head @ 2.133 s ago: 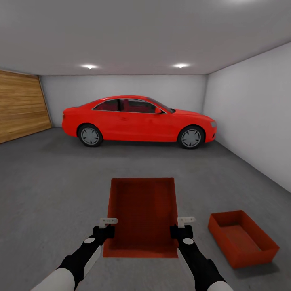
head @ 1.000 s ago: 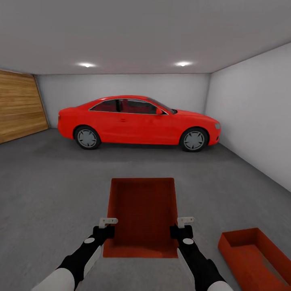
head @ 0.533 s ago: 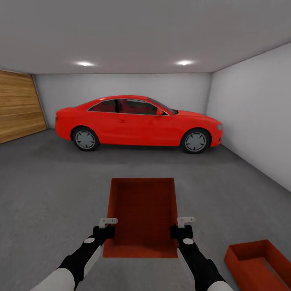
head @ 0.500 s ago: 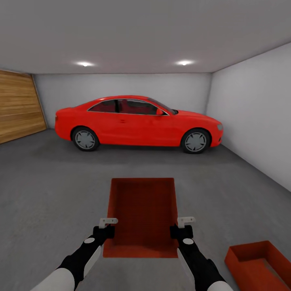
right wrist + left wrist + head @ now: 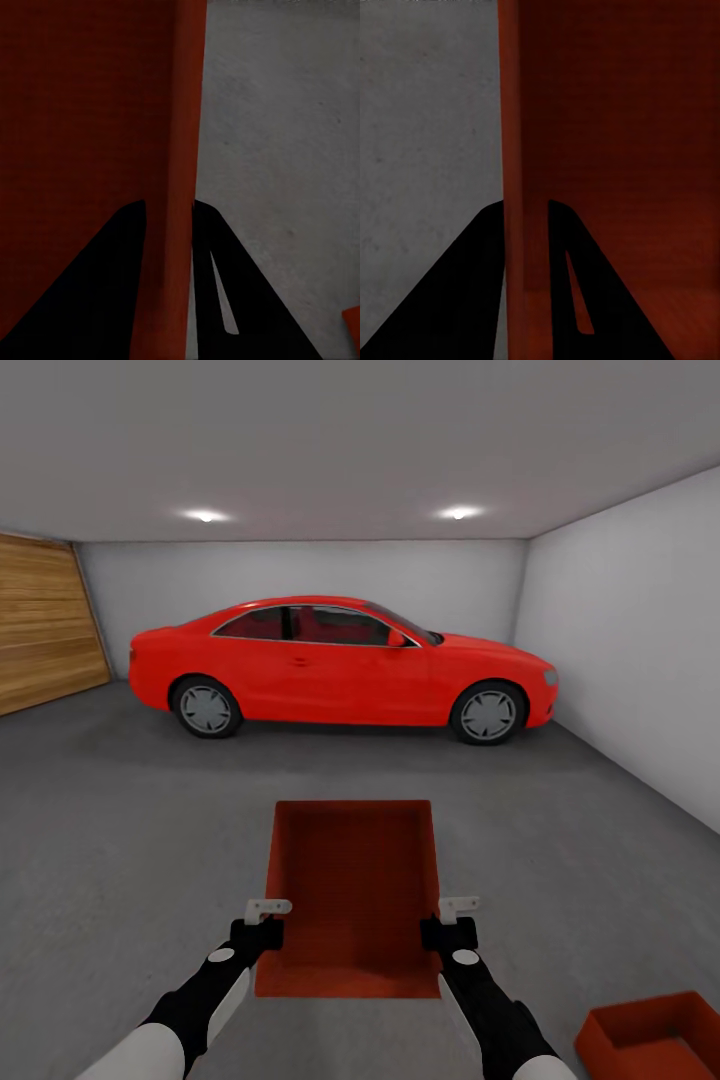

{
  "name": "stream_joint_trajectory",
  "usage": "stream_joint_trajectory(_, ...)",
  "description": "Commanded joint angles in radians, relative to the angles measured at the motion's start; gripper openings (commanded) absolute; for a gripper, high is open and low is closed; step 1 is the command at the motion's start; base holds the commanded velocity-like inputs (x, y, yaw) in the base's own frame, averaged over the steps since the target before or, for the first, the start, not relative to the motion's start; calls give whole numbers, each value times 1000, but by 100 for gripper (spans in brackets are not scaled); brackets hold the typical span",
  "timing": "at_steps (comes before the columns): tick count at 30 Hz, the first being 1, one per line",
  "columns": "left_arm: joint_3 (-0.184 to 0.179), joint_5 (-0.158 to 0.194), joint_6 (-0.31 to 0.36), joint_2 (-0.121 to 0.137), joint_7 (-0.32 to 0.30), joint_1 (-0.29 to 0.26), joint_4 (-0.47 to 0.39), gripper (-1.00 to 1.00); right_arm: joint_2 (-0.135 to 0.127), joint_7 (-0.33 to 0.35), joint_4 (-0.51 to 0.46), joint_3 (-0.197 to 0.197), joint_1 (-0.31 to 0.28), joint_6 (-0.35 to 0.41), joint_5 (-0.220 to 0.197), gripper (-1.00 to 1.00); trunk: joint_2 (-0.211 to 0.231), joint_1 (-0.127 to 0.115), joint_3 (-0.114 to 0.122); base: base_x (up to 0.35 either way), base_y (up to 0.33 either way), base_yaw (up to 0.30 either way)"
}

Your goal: Move the two storage containers from the living room to the garage. In the garage, place one container on the floor and stack the other container on top of it (either order is fine).

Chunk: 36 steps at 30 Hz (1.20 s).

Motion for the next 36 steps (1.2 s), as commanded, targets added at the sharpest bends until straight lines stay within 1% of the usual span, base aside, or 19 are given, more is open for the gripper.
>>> stream_joint_trajectory(1,-38,14,-2,-1,-8,0,5,-100,28,2,-27,51,0,5,14,-100,-1,0,-1,130,0,0)
stream_joint_trajectory(10,-38,14,-3,-1,-7,0,5,-100,28,3,-27,51,0,5,14,-100,-1,0,-1,39,0,-31)
stream_joint_trajectory(28,-38,15,-3,-1,-7,0,5,-100,28,4,-27,51,0,5,14,-100,-1,0,7,1,0,-244)
stream_joint_trajectory(36,-38,16,-3,-1,-7,0,5,-100,28,4,-27,51,0,5,14,-100,-1,0,8,0,0,-196)
